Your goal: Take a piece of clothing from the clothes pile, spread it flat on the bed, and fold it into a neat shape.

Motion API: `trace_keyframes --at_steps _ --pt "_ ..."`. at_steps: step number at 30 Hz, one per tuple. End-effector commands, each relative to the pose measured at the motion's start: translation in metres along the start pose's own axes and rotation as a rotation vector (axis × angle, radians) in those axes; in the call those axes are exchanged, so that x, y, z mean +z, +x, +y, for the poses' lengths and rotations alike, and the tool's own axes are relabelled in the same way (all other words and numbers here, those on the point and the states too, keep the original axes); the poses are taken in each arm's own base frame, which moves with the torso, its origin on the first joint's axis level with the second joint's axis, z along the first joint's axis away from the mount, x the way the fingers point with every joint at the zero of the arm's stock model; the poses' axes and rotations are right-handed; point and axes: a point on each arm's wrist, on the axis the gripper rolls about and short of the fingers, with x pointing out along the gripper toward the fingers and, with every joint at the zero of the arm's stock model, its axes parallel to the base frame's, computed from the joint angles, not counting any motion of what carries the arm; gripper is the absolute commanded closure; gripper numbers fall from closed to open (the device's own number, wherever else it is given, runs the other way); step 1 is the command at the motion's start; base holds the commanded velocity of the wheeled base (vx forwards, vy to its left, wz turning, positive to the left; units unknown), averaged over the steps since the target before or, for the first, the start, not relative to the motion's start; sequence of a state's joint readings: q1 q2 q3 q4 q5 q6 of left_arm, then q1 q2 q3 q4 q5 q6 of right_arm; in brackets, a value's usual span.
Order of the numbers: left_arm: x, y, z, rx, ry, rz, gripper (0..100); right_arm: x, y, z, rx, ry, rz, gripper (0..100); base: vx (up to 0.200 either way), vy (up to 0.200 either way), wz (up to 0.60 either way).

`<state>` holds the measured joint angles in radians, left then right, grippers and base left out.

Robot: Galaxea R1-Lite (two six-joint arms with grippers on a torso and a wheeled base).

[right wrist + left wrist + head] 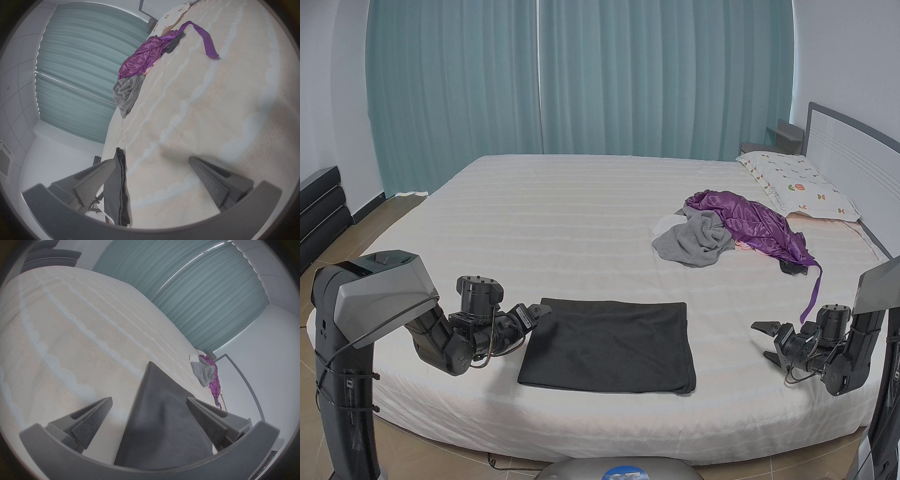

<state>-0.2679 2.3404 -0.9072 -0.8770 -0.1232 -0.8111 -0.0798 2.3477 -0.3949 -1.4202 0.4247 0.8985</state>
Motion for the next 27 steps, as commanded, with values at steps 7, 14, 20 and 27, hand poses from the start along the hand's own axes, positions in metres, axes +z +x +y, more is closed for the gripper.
trace_keyframes --at_steps 7,14,20,27 --pt "-0.006 0.022 0.004 -0.007 0.008 0.019 0 0.000 0.000 0.000 0.000 -0.001 0.000 0 0.000 0.000 0.00" --pt "-0.010 0.024 0.002 -0.013 0.016 0.026 0 0.000 0.000 0.000 0.000 -0.001 0.000 0 0.000 0.000 0.00" --pt "-0.013 0.025 0.000 -0.009 0.020 0.026 100 0.000 0.000 0.000 0.001 -0.002 0.001 0 0.000 0.000 0.00" --pt "-0.014 0.024 0.000 -0.006 0.021 0.024 100 0.000 0.000 0.000 -0.001 -0.001 0.001 0 0.000 0.000 0.00"
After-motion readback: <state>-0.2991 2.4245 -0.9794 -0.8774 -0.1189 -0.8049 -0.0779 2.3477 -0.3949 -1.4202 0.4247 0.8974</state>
